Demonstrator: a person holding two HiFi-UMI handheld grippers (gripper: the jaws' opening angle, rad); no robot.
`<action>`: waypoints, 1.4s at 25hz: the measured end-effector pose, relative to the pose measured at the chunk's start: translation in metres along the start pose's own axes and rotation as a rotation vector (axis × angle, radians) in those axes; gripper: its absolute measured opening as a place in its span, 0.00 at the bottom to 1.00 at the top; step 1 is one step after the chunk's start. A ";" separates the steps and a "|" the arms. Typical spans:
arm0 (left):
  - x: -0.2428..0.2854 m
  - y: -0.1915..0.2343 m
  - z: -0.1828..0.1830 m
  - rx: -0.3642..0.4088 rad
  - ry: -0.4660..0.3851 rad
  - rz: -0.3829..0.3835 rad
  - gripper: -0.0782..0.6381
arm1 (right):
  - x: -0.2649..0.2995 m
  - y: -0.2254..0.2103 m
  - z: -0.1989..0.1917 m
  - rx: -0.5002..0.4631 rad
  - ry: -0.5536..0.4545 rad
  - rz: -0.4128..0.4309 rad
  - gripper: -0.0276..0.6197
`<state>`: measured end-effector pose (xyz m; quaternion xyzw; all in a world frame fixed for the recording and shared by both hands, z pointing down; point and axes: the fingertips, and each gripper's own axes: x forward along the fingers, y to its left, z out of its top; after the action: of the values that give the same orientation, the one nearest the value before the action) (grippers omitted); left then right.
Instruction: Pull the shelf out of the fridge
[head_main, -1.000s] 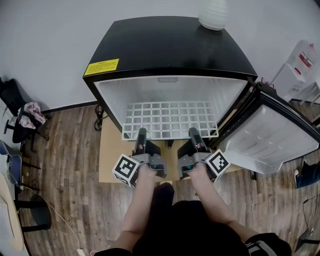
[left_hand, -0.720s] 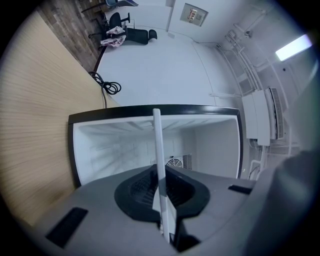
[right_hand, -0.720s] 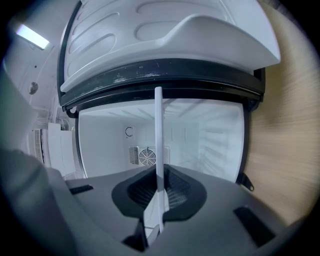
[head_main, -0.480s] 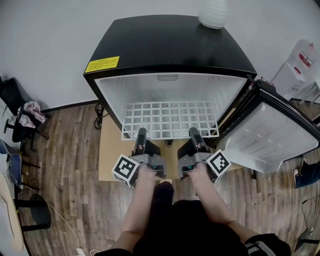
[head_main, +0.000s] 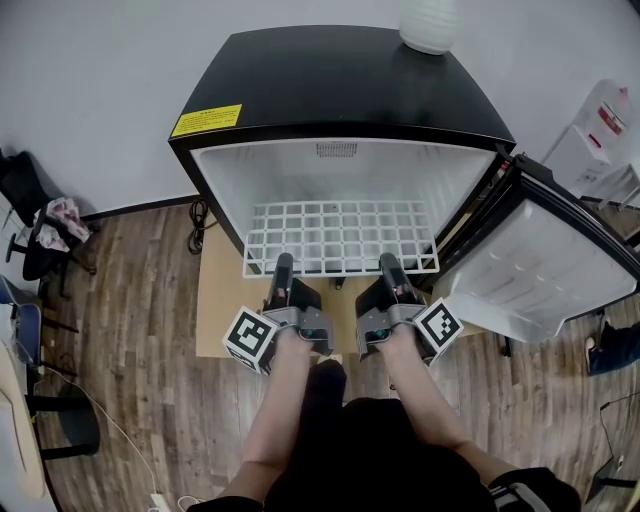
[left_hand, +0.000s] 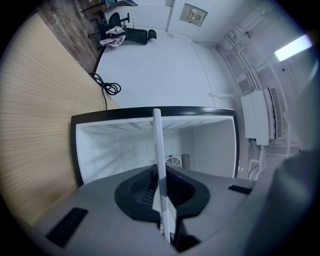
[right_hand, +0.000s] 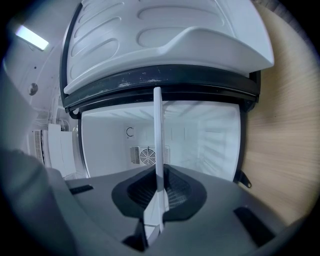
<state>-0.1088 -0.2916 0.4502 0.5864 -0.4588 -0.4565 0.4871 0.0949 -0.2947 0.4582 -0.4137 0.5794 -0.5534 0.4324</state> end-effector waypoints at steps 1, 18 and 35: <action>-0.001 0.000 0.000 0.000 0.000 0.000 0.14 | -0.001 0.000 0.000 0.001 -0.001 0.000 0.06; -0.013 -0.002 -0.003 -0.001 0.001 -0.001 0.14 | -0.013 0.001 -0.003 0.004 0.000 -0.001 0.06; -0.030 -0.002 -0.005 0.001 0.003 -0.002 0.14 | -0.028 0.002 -0.008 -0.002 -0.003 -0.012 0.06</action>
<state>-0.1083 -0.2613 0.4509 0.5877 -0.4578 -0.4559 0.4869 0.0952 -0.2653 0.4580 -0.4186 0.5767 -0.5548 0.4294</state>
